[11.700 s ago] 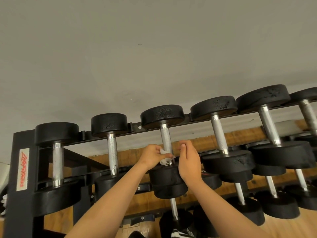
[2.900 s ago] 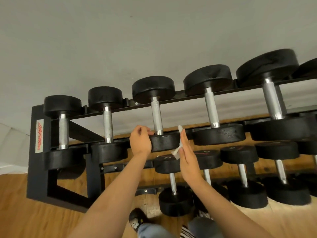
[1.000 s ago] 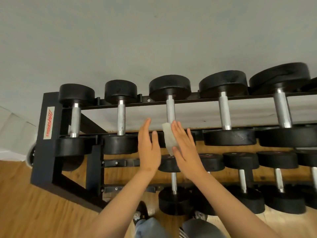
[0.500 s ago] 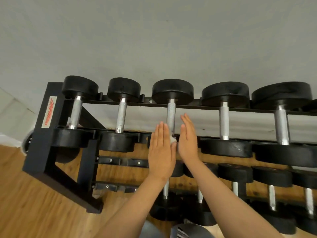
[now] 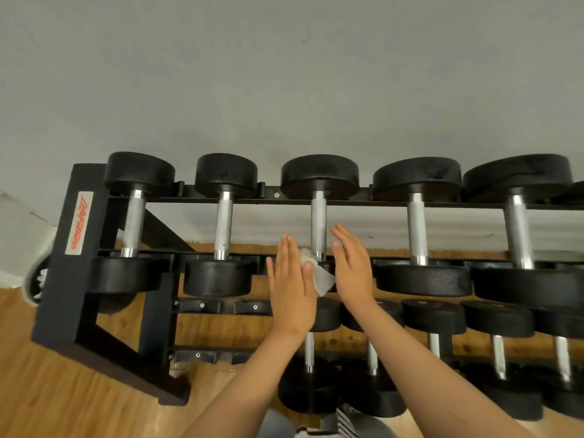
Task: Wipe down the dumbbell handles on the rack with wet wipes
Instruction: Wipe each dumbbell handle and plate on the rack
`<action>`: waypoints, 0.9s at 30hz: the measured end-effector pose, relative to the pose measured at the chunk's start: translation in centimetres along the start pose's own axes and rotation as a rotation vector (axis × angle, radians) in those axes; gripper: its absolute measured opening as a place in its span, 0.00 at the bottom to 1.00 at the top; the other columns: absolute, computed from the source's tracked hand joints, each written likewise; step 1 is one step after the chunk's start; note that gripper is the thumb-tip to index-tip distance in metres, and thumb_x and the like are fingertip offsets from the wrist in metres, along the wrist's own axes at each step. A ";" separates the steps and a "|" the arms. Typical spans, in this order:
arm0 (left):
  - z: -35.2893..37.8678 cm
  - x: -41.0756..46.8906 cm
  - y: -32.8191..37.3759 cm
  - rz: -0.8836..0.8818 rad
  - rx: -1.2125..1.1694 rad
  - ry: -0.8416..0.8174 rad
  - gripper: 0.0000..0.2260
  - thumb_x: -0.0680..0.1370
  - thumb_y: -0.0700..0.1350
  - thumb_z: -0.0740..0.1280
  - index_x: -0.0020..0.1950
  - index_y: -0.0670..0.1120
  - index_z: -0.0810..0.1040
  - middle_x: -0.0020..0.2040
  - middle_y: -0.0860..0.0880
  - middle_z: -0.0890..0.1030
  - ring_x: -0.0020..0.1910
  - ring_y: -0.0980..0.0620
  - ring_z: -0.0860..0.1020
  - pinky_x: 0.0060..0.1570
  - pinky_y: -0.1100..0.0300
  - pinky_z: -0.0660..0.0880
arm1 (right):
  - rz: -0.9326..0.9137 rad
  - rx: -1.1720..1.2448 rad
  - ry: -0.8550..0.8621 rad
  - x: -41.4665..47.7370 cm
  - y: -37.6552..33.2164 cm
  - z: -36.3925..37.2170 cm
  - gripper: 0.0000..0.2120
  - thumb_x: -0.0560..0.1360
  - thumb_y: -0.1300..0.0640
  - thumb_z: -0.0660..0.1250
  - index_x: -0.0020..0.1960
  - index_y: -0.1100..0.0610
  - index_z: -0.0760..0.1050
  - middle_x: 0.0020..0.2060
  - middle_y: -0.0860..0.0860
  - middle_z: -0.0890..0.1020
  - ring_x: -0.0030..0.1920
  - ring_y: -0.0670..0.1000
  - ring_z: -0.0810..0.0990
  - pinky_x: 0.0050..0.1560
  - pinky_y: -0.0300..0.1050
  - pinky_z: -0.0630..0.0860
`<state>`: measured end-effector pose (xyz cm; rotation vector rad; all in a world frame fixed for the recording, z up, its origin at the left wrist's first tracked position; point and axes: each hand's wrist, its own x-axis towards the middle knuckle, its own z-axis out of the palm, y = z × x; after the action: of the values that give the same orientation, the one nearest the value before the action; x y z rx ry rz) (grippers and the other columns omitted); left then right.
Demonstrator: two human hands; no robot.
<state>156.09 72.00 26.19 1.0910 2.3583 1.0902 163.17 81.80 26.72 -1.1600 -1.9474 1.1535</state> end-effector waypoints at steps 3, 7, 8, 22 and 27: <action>-1.1 1.4 -0.5 -0.039 -0.115 -0.073 0.23 0.85 0.55 0.47 0.79 0.52 0.45 0.78 0.59 0.44 0.76 0.67 0.41 0.78 0.57 0.42 | 0.005 -0.020 -0.003 0.0 0.0 0.0 0.20 0.82 0.48 0.54 0.71 0.52 0.71 0.71 0.49 0.72 0.73 0.48 0.66 0.74 0.57 0.62; -0.8 -1.4 -0.1 0.025 -0.239 -0.035 0.21 0.85 0.53 0.48 0.77 0.56 0.49 0.79 0.59 0.49 0.77 0.66 0.45 0.78 0.57 0.47 | 0.012 -0.042 0.016 0.0 -0.2 0.0 0.17 0.83 0.54 0.56 0.70 0.53 0.71 0.70 0.50 0.72 0.72 0.48 0.67 0.73 0.56 0.64; -0.6 -2.0 0.0 0.028 -0.239 -0.033 0.21 0.85 0.55 0.47 0.78 0.55 0.48 0.80 0.58 0.48 0.78 0.64 0.45 0.78 0.57 0.47 | 0.014 -0.043 0.022 -0.1 -0.2 0.1 0.17 0.83 0.54 0.56 0.70 0.53 0.71 0.70 0.50 0.72 0.72 0.48 0.67 0.73 0.56 0.64; -0.2 -0.8 -1.8 -0.211 -0.389 -0.101 0.28 0.82 0.60 0.47 0.80 0.56 0.42 0.81 0.57 0.44 0.79 0.55 0.41 0.78 0.50 0.44 | 0.077 -0.083 0.045 -0.4 -0.3 0.2 0.18 0.84 0.51 0.54 0.72 0.51 0.69 0.70 0.48 0.73 0.71 0.45 0.67 0.72 0.46 0.64; 0.0 -1.8 -3.6 -0.224 -0.599 -0.132 0.24 0.81 0.63 0.50 0.75 0.70 0.44 0.80 0.58 0.50 0.79 0.58 0.50 0.78 0.53 0.51 | 0.093 -0.080 0.039 -0.4 -0.4 0.1 0.18 0.84 0.51 0.54 0.72 0.50 0.69 0.70 0.47 0.72 0.70 0.43 0.67 0.72 0.44 0.63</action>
<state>155.48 69.11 23.46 0.6396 1.8082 1.4491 163.11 81.32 27.00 -1.3175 -1.9433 1.1007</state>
